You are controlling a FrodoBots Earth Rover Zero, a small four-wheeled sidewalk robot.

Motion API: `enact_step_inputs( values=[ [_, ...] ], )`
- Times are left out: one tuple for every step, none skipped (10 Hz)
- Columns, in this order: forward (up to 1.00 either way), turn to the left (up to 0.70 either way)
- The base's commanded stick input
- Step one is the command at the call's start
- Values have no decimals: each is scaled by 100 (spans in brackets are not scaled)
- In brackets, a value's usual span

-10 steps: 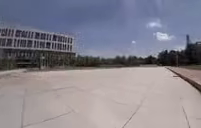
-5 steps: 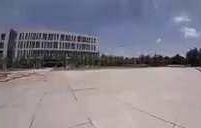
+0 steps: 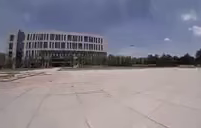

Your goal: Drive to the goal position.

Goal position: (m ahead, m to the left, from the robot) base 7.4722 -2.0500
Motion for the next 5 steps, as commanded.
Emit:
enact_step_inputs(
  values=[
    [70,0],
    [70,0],
    [70,0],
    [70,0],
    [70,0]
  ],
)
